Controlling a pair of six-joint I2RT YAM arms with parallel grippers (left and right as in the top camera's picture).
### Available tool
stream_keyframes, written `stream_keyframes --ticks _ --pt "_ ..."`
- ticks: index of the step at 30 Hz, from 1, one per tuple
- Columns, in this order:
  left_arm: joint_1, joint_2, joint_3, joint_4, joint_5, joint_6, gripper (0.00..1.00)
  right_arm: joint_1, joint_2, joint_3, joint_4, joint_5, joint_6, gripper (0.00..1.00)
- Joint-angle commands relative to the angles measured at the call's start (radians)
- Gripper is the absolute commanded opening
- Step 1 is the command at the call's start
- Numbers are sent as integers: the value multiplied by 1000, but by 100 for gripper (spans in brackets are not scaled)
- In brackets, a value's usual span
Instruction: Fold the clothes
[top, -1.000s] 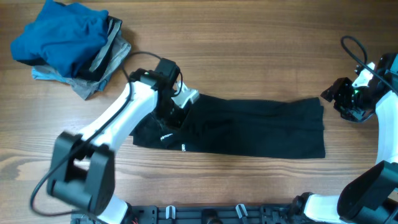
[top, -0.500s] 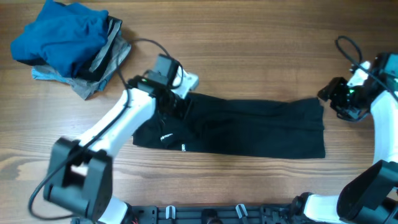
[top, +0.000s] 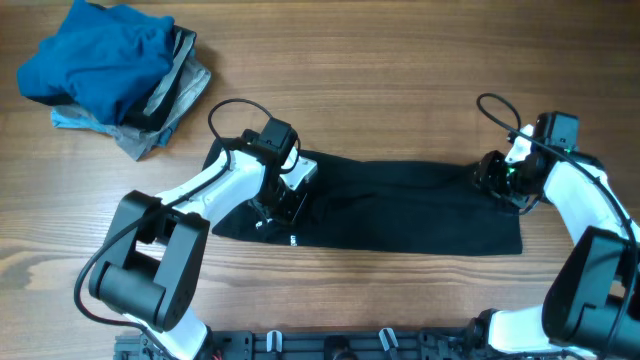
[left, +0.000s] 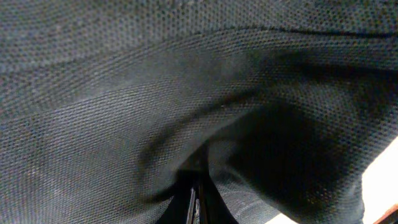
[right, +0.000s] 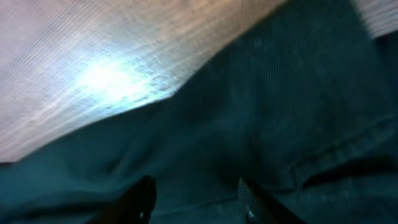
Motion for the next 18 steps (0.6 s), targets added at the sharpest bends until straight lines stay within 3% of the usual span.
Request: stream_keyframes --ticks 1,4,8,11,14,18 --pt "8 3 -5 -12 -77 -19 4 2 41 -15 40 -8 -25 40" --pt "16 3 -5 -8 -77 -20 4 2 62 -15 42 -9 -19 27" --pt "32 3 -5 -9 -88 -46 4 -2 53 1 -150 57 23 7" --pt "49 3 -5 -12 -97 -64 4 -3 30 52 -286 211 133 4" --pt "66 3 -4 -11 -99 -64 4 -3 -11 105 -336 248 145 5" --pt "79 -1 1 -12 -98 -64 4 -3 -66 135 -280 143 84 17"
